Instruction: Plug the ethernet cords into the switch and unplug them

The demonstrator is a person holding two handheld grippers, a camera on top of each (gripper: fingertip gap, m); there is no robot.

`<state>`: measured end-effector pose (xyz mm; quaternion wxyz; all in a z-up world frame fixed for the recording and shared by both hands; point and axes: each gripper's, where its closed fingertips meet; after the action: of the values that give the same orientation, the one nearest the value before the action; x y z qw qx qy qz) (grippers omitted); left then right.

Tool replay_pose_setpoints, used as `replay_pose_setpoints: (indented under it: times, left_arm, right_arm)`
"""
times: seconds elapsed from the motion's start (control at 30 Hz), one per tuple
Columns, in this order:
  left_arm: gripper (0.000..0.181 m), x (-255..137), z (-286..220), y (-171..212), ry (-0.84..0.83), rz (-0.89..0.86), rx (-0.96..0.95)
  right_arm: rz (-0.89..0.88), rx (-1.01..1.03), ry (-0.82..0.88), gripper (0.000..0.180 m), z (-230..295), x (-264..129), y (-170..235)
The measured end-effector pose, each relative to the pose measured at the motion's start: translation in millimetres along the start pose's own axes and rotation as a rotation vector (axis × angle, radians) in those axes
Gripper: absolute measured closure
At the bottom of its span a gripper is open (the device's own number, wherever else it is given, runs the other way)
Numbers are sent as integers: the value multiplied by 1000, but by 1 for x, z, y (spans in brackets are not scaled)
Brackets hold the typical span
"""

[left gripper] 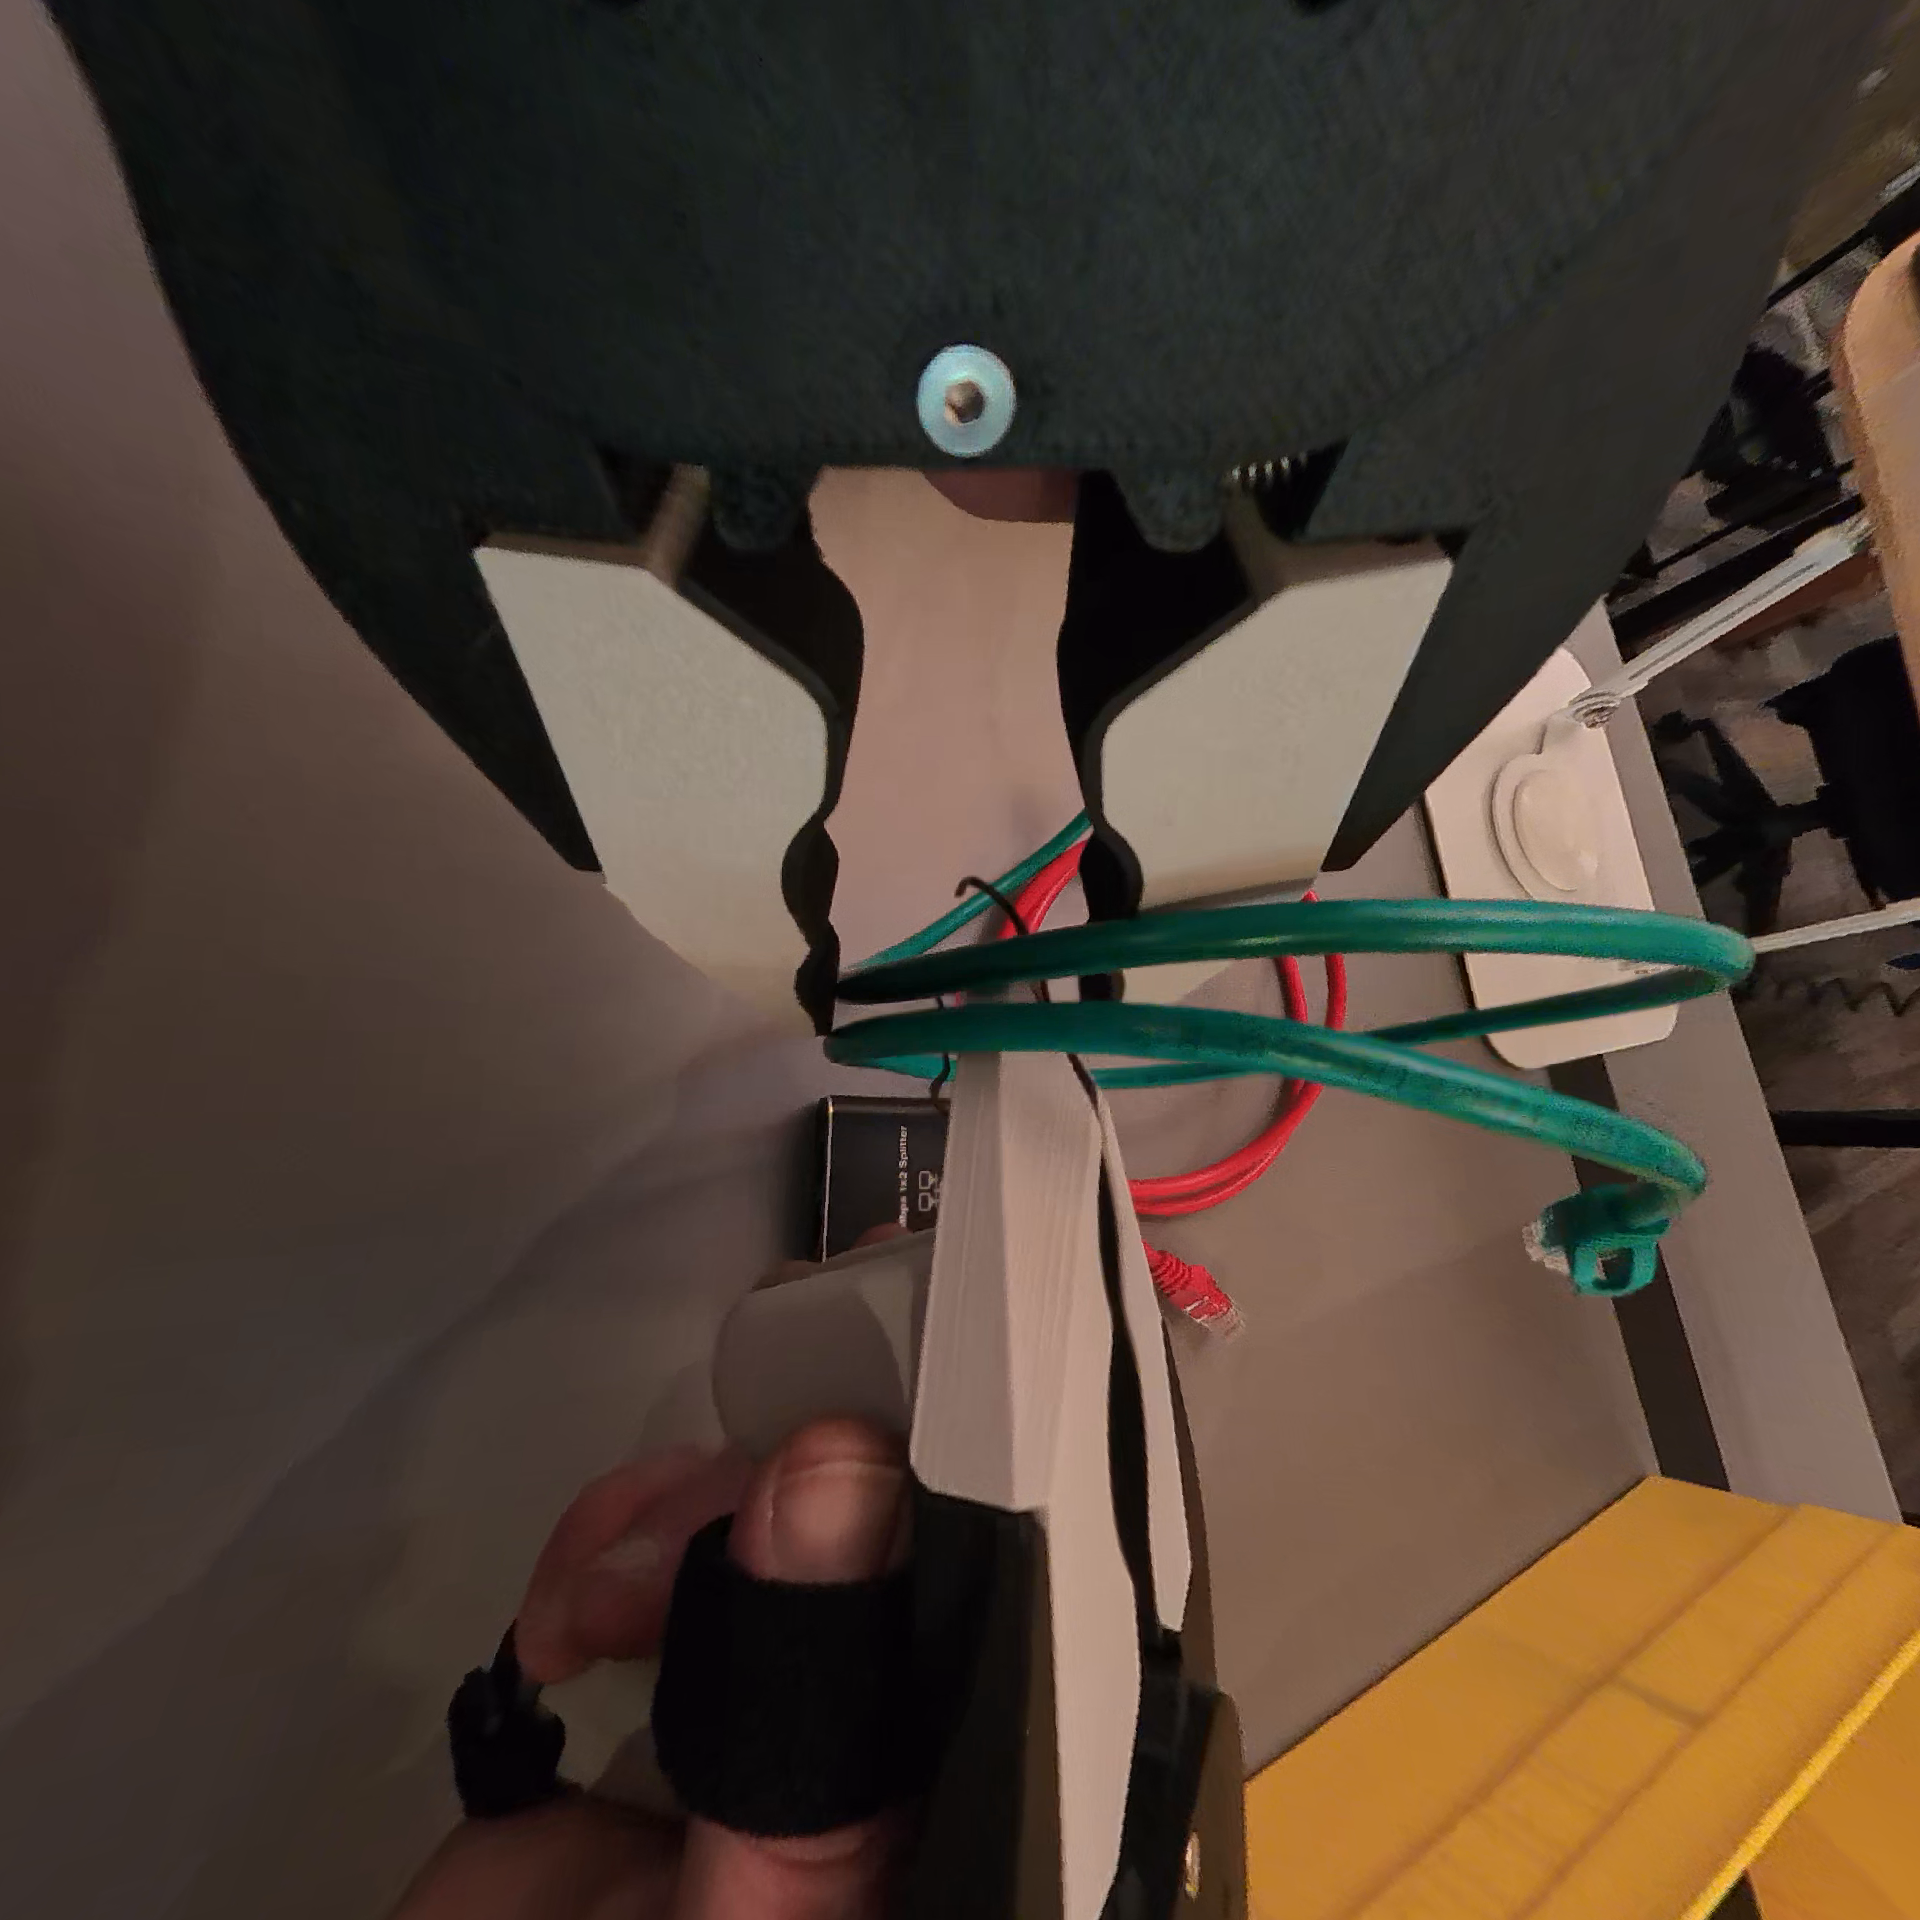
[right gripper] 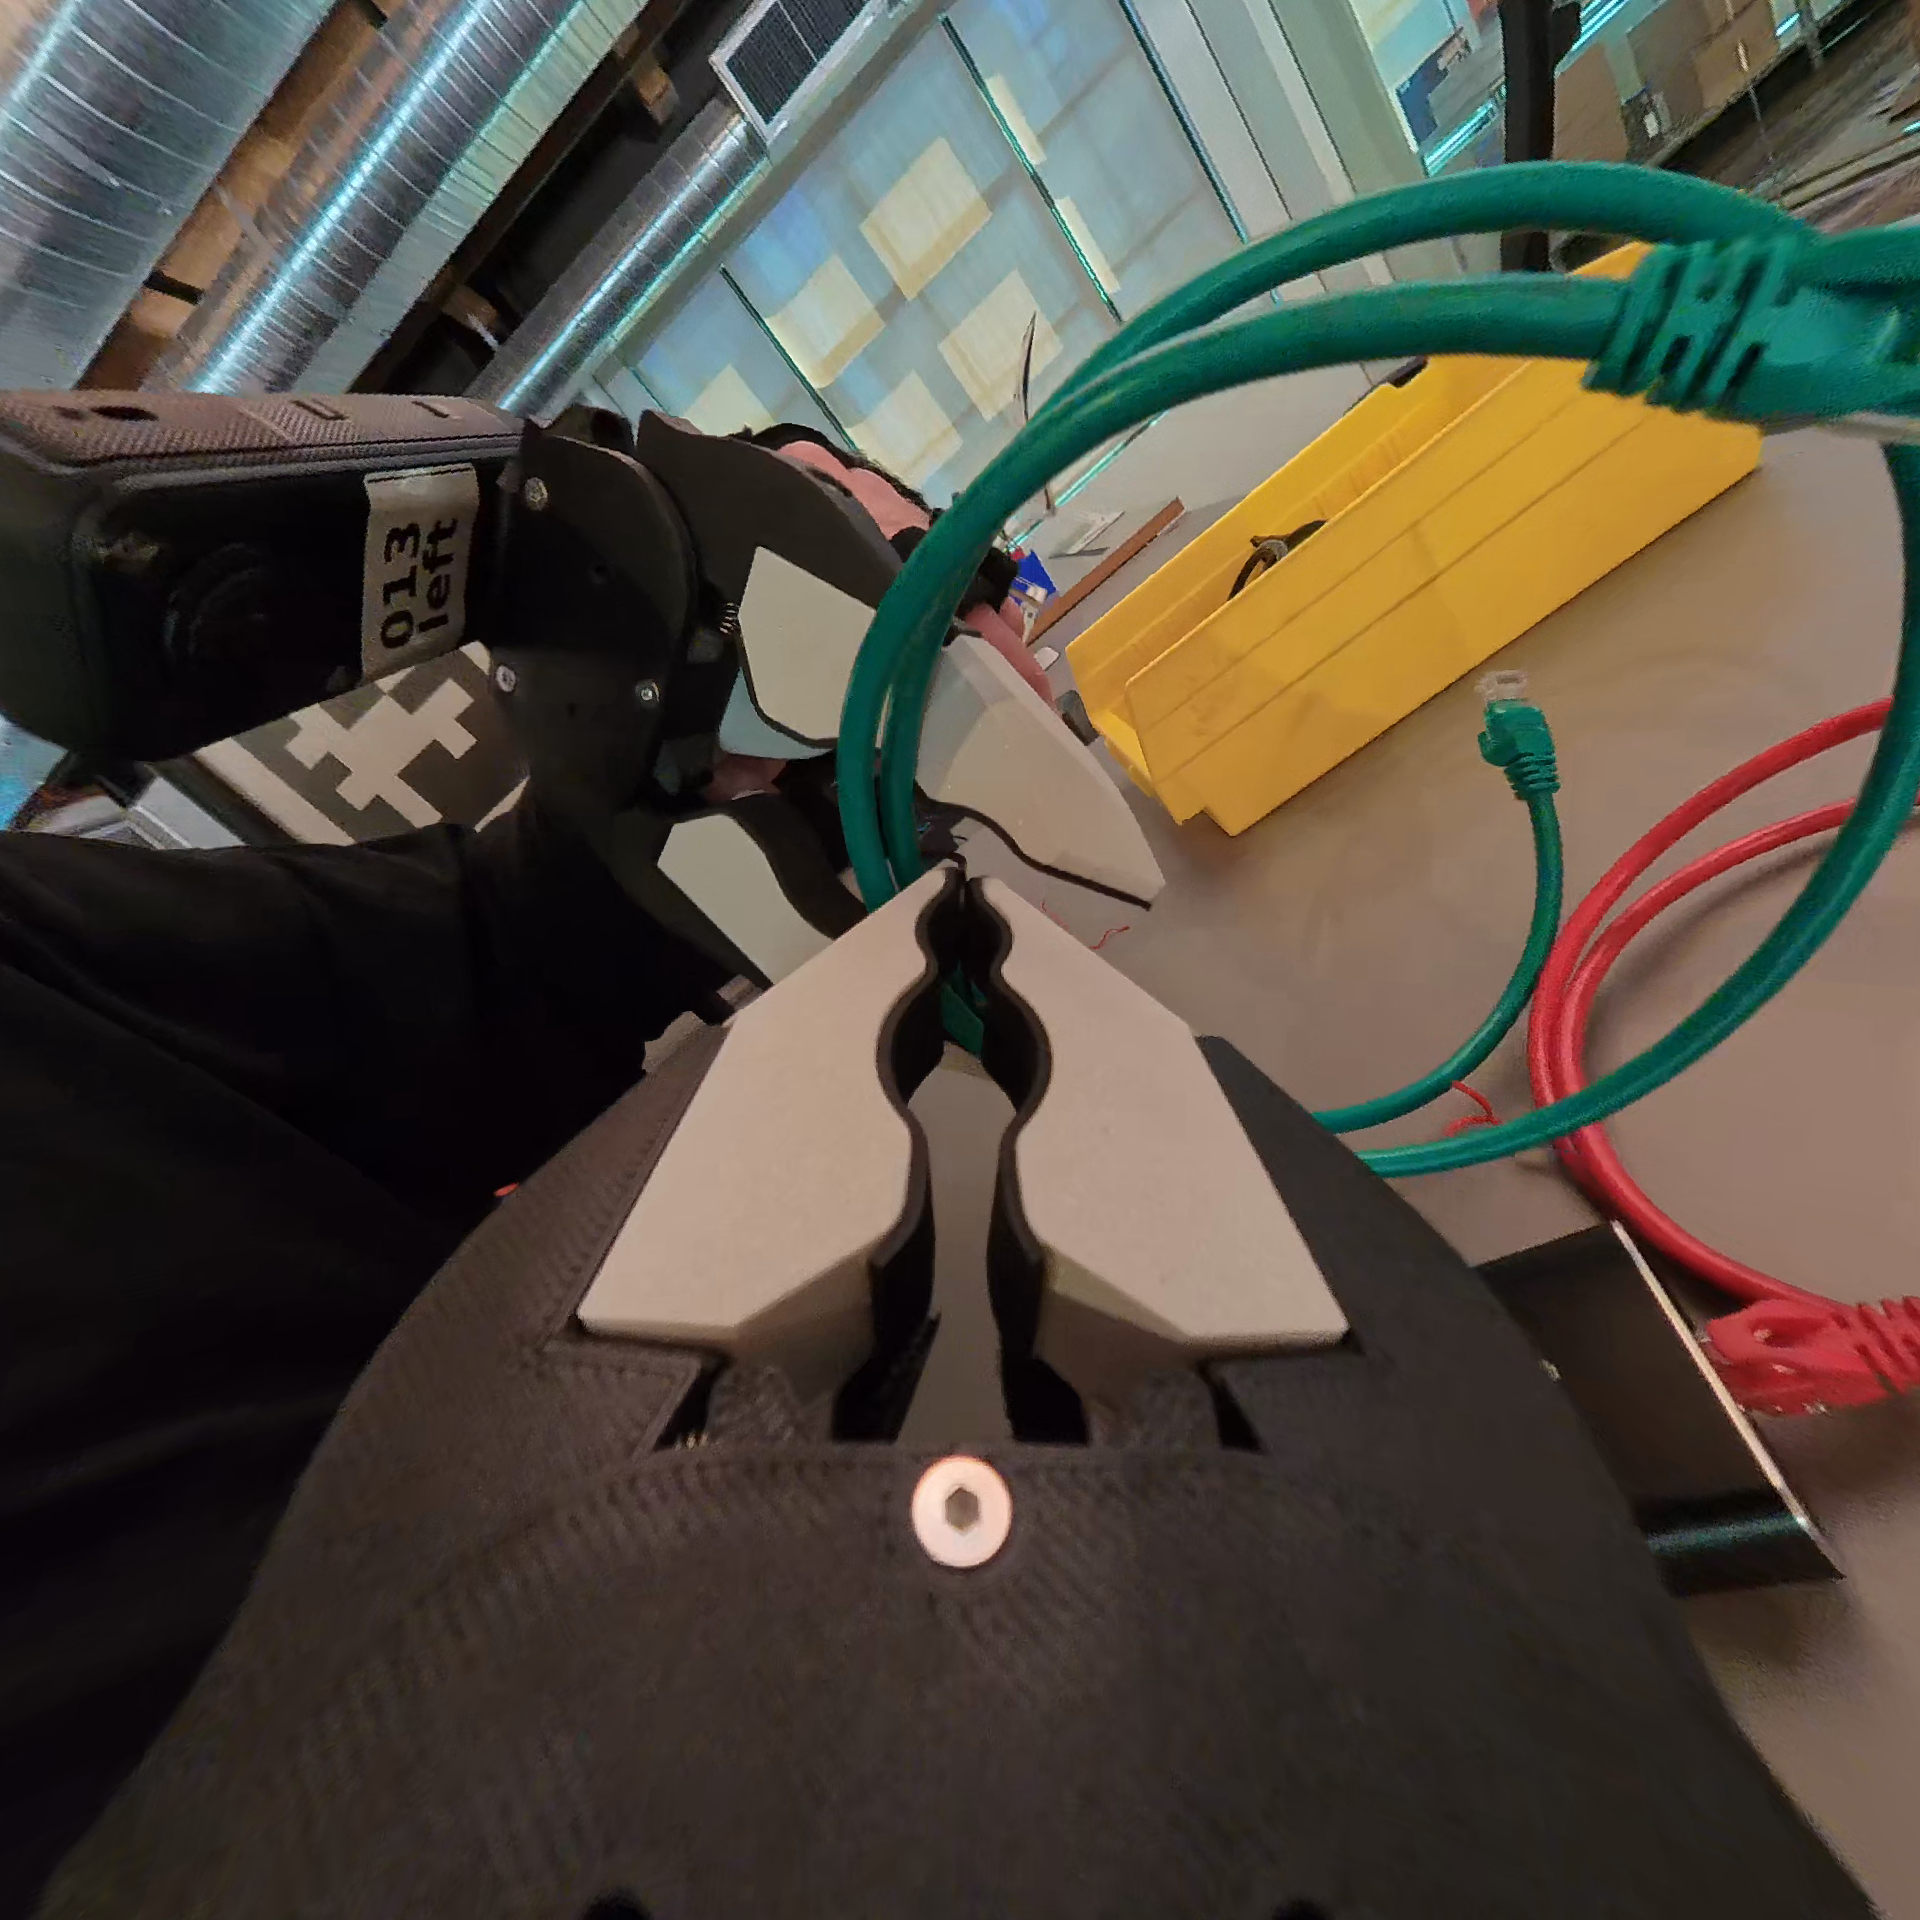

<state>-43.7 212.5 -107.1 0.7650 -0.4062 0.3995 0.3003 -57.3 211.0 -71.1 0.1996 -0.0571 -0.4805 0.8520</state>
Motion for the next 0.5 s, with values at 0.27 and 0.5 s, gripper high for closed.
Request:
replay_pose_setpoints:
  times: [0.27,0.5]
  left_arm:
    - [141,-1,-5,1,29,-18,19]
    - [143,1,-5,0,29,-29,24]
  right_arm:
    - [5,5,-13,180,1,1,1]
    - [14,0,-8,180,0,-1,2]
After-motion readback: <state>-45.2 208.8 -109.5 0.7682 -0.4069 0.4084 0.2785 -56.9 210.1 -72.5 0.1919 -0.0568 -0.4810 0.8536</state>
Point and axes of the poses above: each gripper's, where its closed fingertips meet, x out along the fingers, y out of its underside, z = x × y across the jaws, and after that the axes turned 7 degrees about -x, right-handed
